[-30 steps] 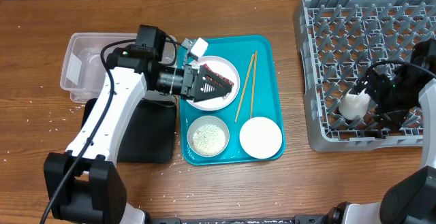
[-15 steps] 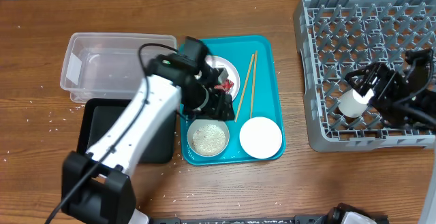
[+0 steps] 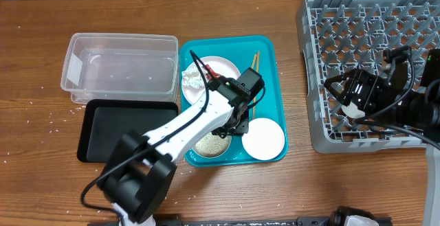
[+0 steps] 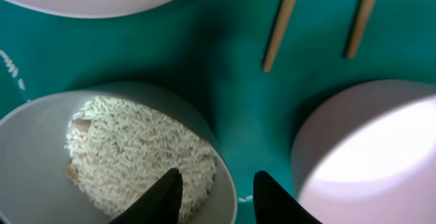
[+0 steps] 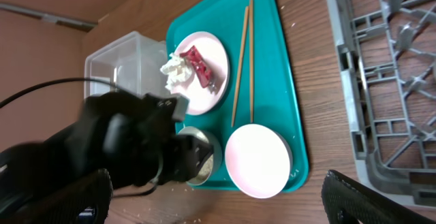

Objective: Sort waste into correct bins and load items into the dishwasher
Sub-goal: 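Grasp the bowl of rice with the left gripper, then tip the rice bowl over the black tray with the left gripper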

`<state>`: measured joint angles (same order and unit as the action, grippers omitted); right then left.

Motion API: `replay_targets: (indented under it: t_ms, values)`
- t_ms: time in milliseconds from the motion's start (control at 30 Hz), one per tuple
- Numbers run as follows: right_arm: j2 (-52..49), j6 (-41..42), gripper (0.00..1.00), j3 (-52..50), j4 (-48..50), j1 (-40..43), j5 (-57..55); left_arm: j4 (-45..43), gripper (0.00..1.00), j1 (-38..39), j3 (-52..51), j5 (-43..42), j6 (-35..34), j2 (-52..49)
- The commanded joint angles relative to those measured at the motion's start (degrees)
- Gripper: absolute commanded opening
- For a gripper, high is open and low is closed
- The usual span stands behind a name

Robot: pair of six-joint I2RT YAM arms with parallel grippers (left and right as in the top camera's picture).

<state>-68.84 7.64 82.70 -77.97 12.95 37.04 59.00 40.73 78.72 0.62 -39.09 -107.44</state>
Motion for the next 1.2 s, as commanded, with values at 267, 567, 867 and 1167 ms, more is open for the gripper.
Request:
replay_targets:
  t_ms: [267,567,867,1167]
  values:
    - [0.37,-0.63,1.0,1.27,0.31,-0.63,0.55,0.98,0.04,-0.9,0.31,0.24,-3.34,-2.54]
    - [0.37,-0.63,1.0,1.27,0.31,-0.63,-0.09,3.41,0.04,-12.0,1.14,-10.8,6.6,14.75]
    - [0.37,-0.63,1.0,1.27,0.48,-0.61,-0.11,11.34,0.04,-38.69,-2.43,-46.36,32.5,19.69]
    - [0.37,-0.61,1.0,1.27,0.52,-0.61,-0.09,10.99,0.04,-61.35,-18.38,-69.75,54.84,19.5]
